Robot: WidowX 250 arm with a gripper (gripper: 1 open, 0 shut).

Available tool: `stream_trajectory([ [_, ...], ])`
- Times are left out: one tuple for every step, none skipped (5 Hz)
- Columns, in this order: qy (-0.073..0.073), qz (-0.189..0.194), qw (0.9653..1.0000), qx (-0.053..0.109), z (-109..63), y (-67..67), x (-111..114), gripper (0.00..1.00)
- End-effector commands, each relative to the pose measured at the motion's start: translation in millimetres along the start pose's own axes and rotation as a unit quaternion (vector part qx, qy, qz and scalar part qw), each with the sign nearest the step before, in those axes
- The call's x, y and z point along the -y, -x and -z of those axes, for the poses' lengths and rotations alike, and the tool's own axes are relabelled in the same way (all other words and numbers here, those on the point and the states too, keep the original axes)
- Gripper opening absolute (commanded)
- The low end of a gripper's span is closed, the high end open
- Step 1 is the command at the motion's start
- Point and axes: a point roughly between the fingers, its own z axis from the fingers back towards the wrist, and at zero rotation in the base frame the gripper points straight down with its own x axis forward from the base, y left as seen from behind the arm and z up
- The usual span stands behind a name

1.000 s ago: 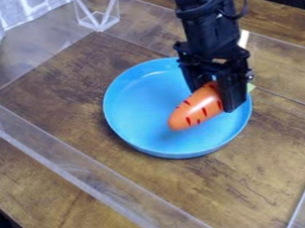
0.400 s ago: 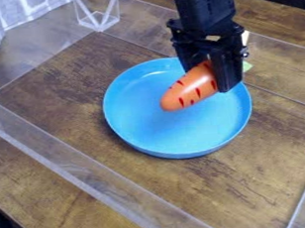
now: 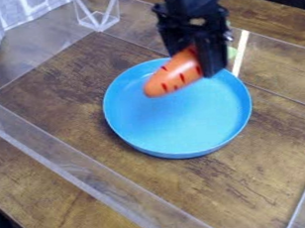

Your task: Remove the carrot from inside the blue tray and put it on the table

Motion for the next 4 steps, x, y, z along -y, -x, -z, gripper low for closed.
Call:
stream_trajectory([
  [-0.03,-0.023,0.9986,0.038,-38.9,10.4,-24.8,0.0],
  [-0.041,-0.047,0.9973,0.038,-52.0,35.2,-52.7,0.0],
  [-0.051,-0.063,0.9962,0.032,-54.2,54.6,-76.6,0.0],
  [-0.057,-0.072,0.9956,0.022,-43.7,63.8,-93.4,0.0],
])
